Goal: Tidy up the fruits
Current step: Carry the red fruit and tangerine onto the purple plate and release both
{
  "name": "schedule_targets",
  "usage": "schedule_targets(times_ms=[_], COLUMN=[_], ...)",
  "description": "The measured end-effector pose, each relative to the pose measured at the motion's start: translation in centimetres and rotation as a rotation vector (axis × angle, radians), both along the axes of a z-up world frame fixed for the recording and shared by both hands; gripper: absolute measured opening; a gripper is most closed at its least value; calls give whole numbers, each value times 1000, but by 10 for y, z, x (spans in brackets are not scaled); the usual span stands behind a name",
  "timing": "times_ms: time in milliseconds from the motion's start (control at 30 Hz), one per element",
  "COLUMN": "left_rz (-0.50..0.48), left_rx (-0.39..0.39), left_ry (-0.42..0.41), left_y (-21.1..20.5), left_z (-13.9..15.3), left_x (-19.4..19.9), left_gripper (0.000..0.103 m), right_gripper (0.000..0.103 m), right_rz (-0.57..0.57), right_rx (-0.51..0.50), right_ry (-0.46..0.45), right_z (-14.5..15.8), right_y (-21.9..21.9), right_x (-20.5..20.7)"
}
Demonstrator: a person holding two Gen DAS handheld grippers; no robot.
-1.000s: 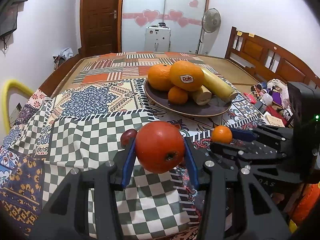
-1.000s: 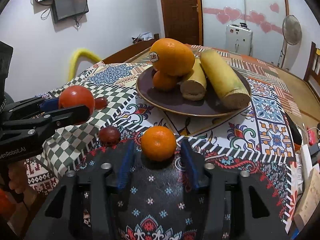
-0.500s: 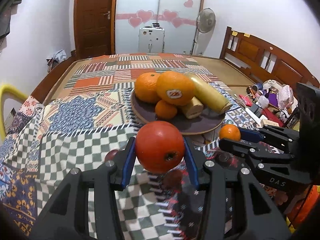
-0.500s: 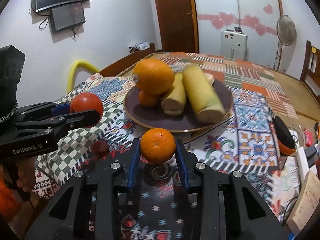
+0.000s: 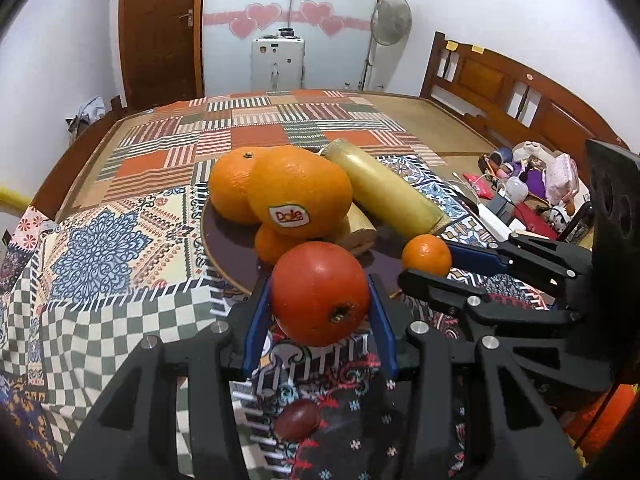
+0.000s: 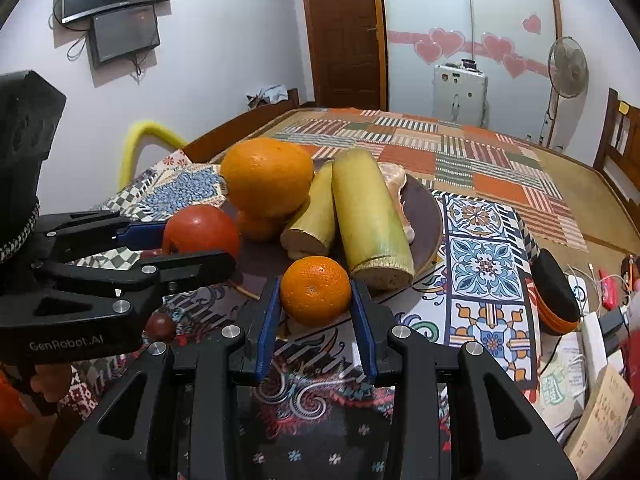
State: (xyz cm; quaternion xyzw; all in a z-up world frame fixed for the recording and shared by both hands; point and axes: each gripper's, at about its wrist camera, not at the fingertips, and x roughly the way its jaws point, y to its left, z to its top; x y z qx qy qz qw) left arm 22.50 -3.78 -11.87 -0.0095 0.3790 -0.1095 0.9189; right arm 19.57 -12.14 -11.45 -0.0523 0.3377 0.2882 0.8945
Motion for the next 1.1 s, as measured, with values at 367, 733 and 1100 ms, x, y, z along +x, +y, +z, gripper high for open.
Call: schedule_targets(times_ms=[367, 733, 1100], left_rz=[-18, -18, 8], left_rx=[23, 32, 44], left_ry=[-6, -46, -118], left_y=[-5, 0, 12], left_z=[-2, 2, 18], left_x=[11, 3, -21], left_gripper=[46, 60, 62], right_gripper=[32, 33, 39], right_rz=[22, 24, 22], right_rx=[-9, -15, 5], right_ry=[6, 3, -20], right_z=[0, 2, 10], right_y=[1, 1, -5], right_x=[2, 1, -12])
